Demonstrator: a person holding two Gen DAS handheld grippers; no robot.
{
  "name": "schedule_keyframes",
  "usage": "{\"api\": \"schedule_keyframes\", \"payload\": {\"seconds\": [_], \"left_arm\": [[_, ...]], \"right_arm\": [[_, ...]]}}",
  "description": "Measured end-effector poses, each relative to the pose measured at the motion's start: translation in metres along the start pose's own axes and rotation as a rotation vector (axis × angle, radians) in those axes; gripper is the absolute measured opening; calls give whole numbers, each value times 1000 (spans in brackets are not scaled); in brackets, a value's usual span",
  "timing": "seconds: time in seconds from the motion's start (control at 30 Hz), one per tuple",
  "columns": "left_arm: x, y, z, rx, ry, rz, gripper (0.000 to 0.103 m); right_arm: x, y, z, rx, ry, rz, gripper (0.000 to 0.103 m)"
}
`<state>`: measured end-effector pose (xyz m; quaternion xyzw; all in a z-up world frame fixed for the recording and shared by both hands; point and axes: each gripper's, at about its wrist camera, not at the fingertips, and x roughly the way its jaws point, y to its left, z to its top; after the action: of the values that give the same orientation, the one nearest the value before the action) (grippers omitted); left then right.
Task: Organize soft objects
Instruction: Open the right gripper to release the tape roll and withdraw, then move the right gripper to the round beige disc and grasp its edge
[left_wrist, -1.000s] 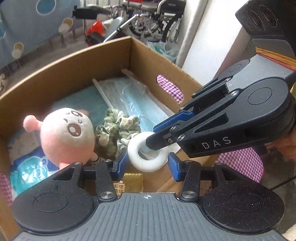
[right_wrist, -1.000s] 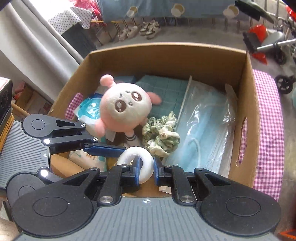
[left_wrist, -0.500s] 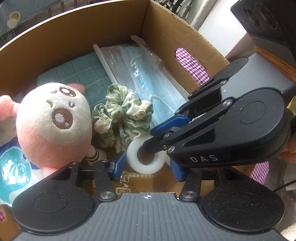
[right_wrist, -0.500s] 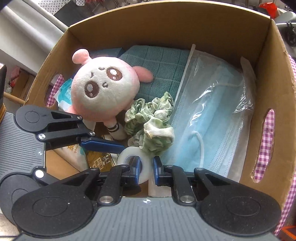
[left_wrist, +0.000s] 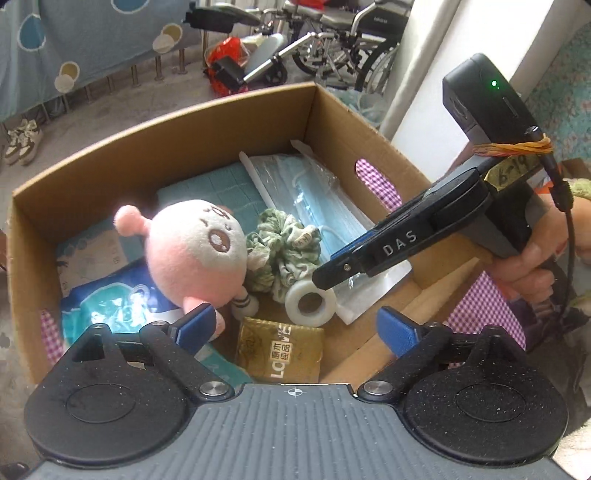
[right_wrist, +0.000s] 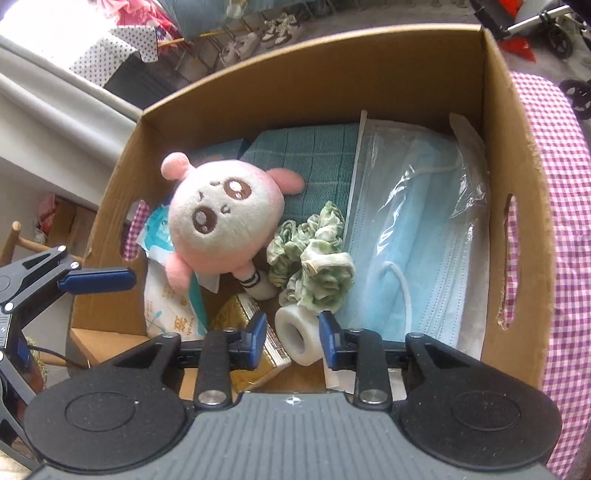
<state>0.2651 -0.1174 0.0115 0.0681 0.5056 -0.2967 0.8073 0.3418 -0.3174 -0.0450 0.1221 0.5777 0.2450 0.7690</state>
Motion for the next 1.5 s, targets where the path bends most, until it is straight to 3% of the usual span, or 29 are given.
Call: {"api": "schedule_keyframes", "payload": {"seconds": [0.03, 0.3, 0.37, 0.5, 0.67, 0.73, 0.87, 1.03, 1.2, 1.4, 1.5], "left_arm": [[-13, 0, -4, 0, -28, 9, 98], [-107, -2, -58, -49, -257, 31, 102], [-124, -1, -76, -63, -289, 30, 102], [-134, 3, -110, -125, -297, 27, 102], [-106, 2, -145, -184, -230, 15, 102], [-90, -5, -155, -155, -228, 16, 102], [-51, -17, -160, -97, -193, 41, 98], [-9, -27, -158, -24, -158, 118, 88], [15, -32, -154, 53, -135, 176, 77], [30, -33, -151, 78, -114, 178, 65], [32, -32, -150, 73, -113, 173, 61]], "right_arm": [[-10, 2, -3, 5, -35, 8, 49], [-95, 26, -55, 47, -276, 141, 52], [-108, 31, -78, 55, -324, 188, 58], [-111, 36, -122, 82, -354, 247, 59], [-67, 38, -161, 140, -298, 249, 59], [-47, 40, -166, 151, -283, 241, 59], [-8, 52, -167, 92, -279, 136, 57], [32, 57, -160, 29, -248, 66, 54], [53, 55, -152, 16, -234, 73, 47], [64, 53, -150, 4, -237, 113, 39], [66, 54, -150, 2, -233, 140, 27]]}}
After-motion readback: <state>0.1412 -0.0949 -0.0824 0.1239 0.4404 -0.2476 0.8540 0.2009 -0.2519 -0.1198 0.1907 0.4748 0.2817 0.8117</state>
